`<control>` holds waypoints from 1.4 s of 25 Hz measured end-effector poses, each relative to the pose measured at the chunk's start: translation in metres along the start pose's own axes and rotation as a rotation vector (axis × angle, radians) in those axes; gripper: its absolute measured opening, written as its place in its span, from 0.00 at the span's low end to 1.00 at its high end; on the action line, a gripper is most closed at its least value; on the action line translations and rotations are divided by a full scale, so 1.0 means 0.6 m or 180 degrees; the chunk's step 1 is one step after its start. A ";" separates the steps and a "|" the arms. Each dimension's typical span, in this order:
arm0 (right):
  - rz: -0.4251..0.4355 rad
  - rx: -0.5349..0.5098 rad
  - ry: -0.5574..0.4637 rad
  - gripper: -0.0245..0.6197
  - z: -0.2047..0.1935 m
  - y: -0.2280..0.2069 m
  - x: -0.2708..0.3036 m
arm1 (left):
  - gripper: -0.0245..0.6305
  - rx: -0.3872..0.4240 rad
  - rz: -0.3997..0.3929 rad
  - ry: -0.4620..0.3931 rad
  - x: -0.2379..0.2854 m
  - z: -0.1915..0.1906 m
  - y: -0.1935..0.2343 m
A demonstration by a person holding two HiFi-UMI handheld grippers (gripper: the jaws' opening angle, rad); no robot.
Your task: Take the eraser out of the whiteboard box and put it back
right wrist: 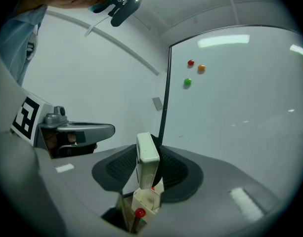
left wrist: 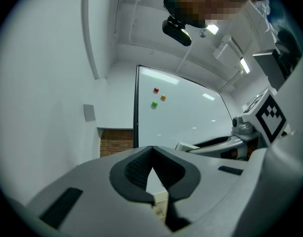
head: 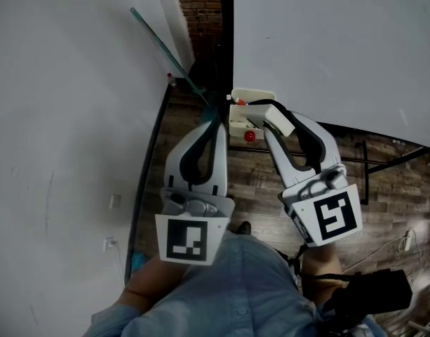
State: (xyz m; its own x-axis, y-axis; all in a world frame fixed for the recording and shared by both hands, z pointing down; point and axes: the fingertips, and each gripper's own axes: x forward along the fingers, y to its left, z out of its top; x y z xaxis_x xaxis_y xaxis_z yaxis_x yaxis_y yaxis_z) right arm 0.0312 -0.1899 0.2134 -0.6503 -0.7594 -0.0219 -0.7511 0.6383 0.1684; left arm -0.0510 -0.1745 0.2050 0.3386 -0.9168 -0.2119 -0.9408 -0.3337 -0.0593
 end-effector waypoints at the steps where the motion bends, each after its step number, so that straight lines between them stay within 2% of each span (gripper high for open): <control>1: 0.0004 0.0003 0.0026 0.25 -0.005 -0.001 0.005 | 0.04 -0.0013 -0.0003 0.0010 0.003 -0.003 0.002; 14: 0.0077 0.0098 0.0382 0.25 -0.082 -0.007 0.065 | 0.04 -0.0149 -0.0031 0.0181 0.044 -0.052 0.041; 21: 0.0019 0.0151 0.0591 0.25 -0.131 -0.012 0.090 | 0.04 -0.0171 -0.0087 0.0303 0.061 -0.081 0.058; 35: 0.0090 0.0349 0.0849 0.25 -0.208 -0.014 0.134 | 0.04 -0.0230 -0.0150 0.0543 0.096 -0.139 0.083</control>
State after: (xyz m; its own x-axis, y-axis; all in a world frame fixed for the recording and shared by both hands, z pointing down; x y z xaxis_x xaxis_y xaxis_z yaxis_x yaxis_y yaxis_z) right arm -0.0007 -0.2719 0.3334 -0.6291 -0.7381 0.2438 -0.7504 0.6585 0.0576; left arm -0.0768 -0.2620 0.2712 0.3858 -0.9216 -0.0417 -0.9223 -0.3864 0.0061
